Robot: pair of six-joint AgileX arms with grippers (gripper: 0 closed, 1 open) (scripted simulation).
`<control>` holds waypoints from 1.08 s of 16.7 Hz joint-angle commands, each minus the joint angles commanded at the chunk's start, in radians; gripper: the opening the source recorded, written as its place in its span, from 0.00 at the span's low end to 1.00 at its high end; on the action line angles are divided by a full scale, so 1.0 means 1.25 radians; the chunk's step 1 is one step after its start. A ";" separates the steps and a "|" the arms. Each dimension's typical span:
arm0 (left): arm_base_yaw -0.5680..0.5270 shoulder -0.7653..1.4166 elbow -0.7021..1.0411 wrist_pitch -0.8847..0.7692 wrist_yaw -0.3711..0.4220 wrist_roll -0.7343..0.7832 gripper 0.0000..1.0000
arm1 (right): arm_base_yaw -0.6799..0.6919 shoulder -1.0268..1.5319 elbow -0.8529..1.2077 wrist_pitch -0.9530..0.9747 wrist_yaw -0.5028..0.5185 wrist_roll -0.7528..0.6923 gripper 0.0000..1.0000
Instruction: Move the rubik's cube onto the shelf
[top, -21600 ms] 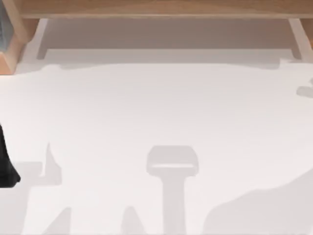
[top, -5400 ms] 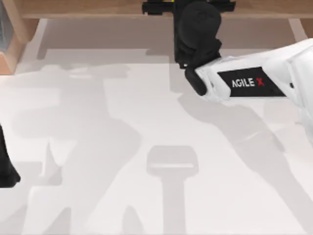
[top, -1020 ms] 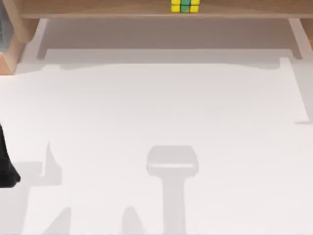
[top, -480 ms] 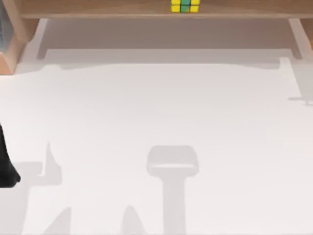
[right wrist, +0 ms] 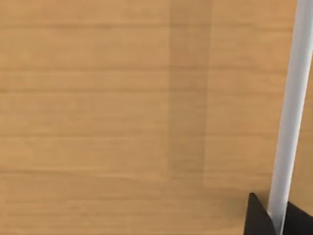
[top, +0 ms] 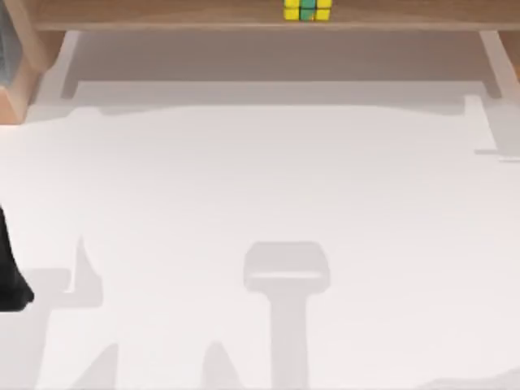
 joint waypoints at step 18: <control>0.000 0.000 0.000 0.000 0.000 0.000 1.00 | 0.088 0.144 0.337 -0.192 0.094 0.001 0.00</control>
